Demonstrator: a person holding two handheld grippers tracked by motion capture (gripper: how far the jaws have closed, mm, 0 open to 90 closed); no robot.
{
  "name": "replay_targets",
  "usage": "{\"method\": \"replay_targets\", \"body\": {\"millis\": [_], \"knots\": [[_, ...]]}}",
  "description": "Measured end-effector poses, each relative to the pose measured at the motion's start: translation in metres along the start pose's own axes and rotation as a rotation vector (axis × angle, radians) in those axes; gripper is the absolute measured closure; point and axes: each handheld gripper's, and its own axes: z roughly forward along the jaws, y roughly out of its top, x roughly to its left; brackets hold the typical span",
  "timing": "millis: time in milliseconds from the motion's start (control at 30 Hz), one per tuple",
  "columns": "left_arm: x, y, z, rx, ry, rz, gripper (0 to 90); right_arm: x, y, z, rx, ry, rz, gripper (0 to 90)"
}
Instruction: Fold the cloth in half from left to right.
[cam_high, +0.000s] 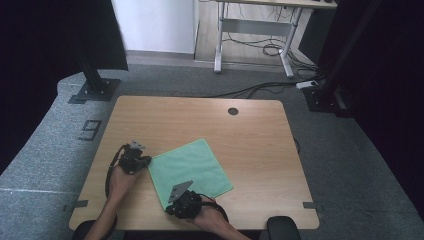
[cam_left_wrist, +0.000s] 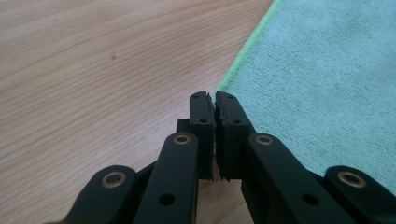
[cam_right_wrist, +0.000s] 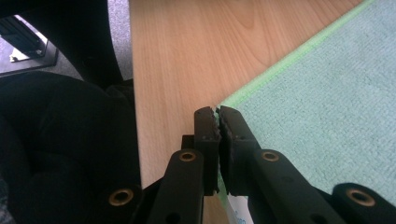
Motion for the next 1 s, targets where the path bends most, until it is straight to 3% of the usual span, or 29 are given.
{"method": "replay_targets", "body": {"millis": [200,533,633,1000], "knots": [[-0.002,0.007,-0.004,-0.02,0.002,0.011,86.1,0.0,0.002,-0.008,-0.016,-0.009,-0.003,85.2],[-0.009,0.04,-0.01,-0.097,-0.032,0.021,86.4,-0.01,-0.005,-0.036,-0.069,-0.063,0.029,85.3],[-0.014,0.052,-0.005,-0.117,-0.054,0.035,86.4,-0.014,-0.01,-0.045,-0.077,-0.087,0.044,85.4],[-0.025,0.071,0.012,-0.147,-0.081,0.045,86.3,-0.028,-0.028,-0.067,-0.096,-0.152,0.087,85.6]]}}
